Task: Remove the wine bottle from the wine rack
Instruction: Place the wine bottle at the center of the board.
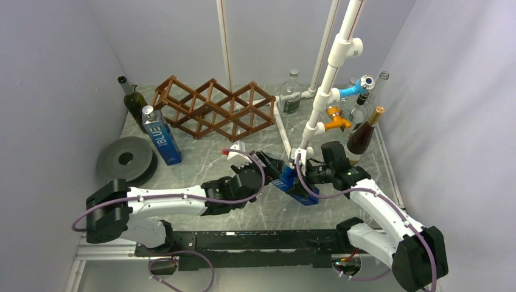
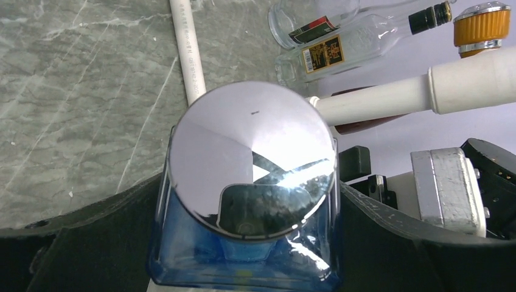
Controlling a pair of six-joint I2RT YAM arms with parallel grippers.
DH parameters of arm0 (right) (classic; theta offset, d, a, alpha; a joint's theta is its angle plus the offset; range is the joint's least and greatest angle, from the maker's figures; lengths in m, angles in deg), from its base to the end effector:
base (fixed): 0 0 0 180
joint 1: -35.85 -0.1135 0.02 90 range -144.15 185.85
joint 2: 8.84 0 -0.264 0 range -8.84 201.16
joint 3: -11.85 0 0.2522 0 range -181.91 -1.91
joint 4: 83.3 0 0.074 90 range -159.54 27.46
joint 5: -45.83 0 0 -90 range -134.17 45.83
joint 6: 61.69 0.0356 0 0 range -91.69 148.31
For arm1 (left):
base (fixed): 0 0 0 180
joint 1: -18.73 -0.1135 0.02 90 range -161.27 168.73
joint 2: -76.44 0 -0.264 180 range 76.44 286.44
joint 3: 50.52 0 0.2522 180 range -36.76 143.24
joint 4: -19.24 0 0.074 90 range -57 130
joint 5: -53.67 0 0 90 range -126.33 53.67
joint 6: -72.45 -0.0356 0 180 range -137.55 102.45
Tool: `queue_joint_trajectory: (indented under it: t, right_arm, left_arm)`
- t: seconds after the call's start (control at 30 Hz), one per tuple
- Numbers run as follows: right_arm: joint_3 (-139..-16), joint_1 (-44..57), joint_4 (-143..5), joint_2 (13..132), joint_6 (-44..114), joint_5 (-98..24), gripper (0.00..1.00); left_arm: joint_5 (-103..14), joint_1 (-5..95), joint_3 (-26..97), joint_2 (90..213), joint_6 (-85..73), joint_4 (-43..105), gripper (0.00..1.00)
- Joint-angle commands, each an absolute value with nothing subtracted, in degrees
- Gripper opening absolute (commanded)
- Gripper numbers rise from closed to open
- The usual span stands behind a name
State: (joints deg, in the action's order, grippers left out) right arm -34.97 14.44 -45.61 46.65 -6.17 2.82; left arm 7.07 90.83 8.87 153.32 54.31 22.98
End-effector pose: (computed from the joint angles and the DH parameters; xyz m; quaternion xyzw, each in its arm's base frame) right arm 0.1651 0.0927 0.2219 -0.5299 0.6827 0.3289 0.3808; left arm 0.1135 -0.2720 0.2586 -0.2072 0.7672 -0.4046 0.4525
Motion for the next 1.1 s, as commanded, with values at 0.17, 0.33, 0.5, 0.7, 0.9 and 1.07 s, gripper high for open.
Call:
queue_joint_trajectory:
  t: [0.17, 0.33, 0.5, 0.7, 0.9, 1.07]
  right_arm:
    - [-36.97, 14.58, -51.41, 44.34, -6.4, 7.25, 0.0]
    - [-36.97, 14.58, -51.41, 44.34, -6.5, 7.25, 0.0]
    - [-36.81, 14.58, -51.34, 44.27, -6.62, 7.34, 0.0]
    - [-36.75, 14.64, -51.21, 44.23, -6.92, 7.52, 0.0]
    - [-36.66, 14.67, -50.21, 43.92, -8.33, 8.6, 0.28]
    - [-36.77, 14.68, -48.79, 43.64, -9.83, 9.77, 0.6]
  left_arm:
    - [9.0, 91.33, 10.95, 155.53, 55.74, 21.48, 0.92]
    - [9.25, 91.75, 10.09, 155.68, 54.27, 18.02, 0.84]
    - [8.86, 91.77, 8.13, 155.48, 51.25, 12.02, 0.55]
    - [7.5, 91.77, 6.66, 155.2, 47.06, 6.83, 0.0]
    - [5.18, 91.81, 7.7, 154.78, 40.76, 4.82, 0.0]
    - [3.87, 91.77, 5.68, 153.59, 37.65, -1.15, 0.0]
